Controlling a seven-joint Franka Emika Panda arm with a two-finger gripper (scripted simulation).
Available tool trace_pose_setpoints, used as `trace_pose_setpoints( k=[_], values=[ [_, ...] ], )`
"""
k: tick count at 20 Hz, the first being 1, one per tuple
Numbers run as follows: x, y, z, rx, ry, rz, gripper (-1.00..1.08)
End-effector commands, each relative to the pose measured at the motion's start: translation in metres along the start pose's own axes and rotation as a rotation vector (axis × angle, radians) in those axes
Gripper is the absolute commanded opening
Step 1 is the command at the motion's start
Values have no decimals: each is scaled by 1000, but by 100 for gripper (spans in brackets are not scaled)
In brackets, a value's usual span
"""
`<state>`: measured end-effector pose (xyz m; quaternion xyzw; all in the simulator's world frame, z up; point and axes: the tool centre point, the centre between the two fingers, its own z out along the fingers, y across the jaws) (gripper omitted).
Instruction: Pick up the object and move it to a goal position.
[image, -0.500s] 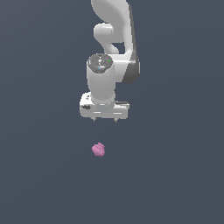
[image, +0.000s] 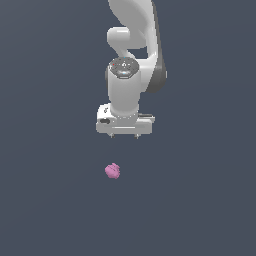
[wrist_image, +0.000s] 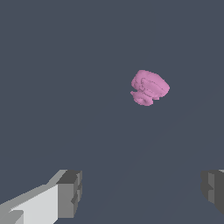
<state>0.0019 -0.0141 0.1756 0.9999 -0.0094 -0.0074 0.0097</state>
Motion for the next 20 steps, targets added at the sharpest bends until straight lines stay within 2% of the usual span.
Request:
trace_pose_setpoints(
  k=[1, 11, 20],
  values=[
    [0, -4, -3, -4, 3, -10, 100],
    [13, 4, 8, 4, 3, 64, 100],
    [51, 23, 40, 17, 5, 275, 100]
  ],
)
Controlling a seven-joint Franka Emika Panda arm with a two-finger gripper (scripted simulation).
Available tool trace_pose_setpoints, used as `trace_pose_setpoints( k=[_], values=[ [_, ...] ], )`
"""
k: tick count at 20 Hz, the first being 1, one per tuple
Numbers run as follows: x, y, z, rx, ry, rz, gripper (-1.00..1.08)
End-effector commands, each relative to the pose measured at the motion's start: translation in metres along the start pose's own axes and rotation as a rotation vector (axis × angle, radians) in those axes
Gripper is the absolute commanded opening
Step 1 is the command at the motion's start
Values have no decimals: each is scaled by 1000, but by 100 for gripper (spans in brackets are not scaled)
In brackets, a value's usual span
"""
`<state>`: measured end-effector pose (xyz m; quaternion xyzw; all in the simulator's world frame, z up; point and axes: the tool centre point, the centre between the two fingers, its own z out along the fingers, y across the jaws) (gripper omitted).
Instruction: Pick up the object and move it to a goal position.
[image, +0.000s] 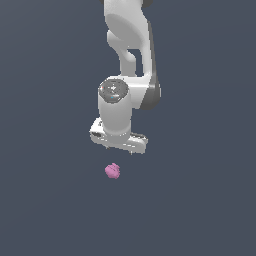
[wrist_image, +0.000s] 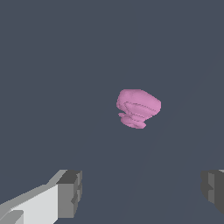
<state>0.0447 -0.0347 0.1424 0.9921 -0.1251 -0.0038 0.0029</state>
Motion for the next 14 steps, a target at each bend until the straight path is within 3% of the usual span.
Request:
trace_pose_setpoints(
  k=[1, 14],
  values=[
    [13, 4, 12, 3, 0, 73, 100],
    [50, 19, 53, 8, 6, 290, 100]
  ],
)
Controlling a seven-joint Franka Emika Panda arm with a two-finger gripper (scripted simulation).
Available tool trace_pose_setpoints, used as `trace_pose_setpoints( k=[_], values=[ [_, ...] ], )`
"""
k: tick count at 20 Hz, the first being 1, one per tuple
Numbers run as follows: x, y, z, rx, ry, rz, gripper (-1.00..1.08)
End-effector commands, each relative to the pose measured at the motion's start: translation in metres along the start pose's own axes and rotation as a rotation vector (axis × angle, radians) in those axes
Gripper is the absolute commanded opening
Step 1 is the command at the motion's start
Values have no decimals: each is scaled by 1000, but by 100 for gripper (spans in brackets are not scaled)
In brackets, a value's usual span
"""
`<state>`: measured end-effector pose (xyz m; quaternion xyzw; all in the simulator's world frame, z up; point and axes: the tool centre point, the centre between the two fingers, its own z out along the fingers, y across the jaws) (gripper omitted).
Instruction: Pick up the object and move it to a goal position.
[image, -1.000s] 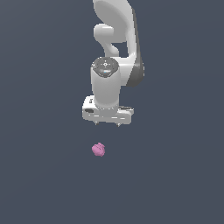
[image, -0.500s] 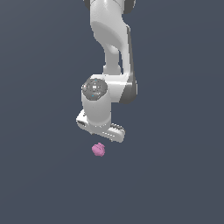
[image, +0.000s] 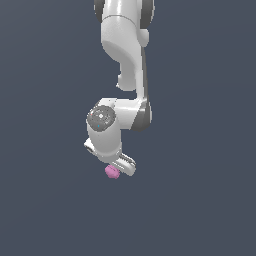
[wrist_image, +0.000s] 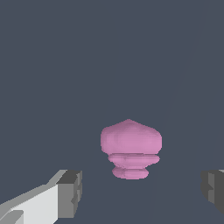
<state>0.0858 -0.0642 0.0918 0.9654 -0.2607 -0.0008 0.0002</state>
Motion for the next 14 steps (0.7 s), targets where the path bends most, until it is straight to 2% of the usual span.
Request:
trace_pose_setpoints(
  k=[1, 7, 14],
  values=[
    [3, 0, 3, 1, 1, 18, 100],
    [3, 0, 7, 0, 1, 16, 100],
    [2, 1, 41, 1, 1, 20, 100]
  ],
)
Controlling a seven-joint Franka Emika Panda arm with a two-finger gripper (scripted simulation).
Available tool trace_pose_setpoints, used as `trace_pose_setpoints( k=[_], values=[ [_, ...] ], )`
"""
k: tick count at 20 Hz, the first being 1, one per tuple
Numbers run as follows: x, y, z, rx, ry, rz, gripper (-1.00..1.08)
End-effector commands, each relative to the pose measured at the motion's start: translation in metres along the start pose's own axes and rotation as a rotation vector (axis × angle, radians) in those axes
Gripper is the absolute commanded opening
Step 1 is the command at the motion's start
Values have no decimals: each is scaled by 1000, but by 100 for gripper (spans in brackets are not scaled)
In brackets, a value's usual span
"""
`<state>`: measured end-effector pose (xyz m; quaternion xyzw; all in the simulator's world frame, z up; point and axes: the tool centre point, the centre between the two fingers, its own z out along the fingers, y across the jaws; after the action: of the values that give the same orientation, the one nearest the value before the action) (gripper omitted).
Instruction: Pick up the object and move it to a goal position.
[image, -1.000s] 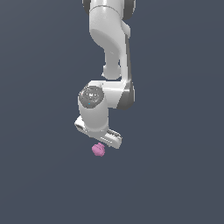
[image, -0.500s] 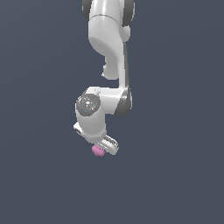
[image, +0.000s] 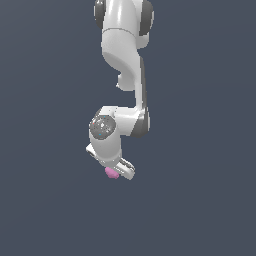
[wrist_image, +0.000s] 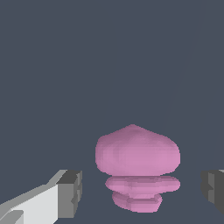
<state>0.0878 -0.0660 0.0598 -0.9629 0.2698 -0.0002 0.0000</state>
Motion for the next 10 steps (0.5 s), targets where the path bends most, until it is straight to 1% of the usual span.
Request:
trace_pose_setpoints(
  k=[1, 4, 8, 9, 10],
  values=[
    [0, 0, 14, 0, 0, 1, 100],
    [0, 0, 22, 0, 0, 2, 100],
    [1, 0, 22, 0, 0, 2, 100],
    [1, 0, 22, 0, 0, 2, -100],
    [1, 0, 22, 0, 0, 2, -100]
  ],
)
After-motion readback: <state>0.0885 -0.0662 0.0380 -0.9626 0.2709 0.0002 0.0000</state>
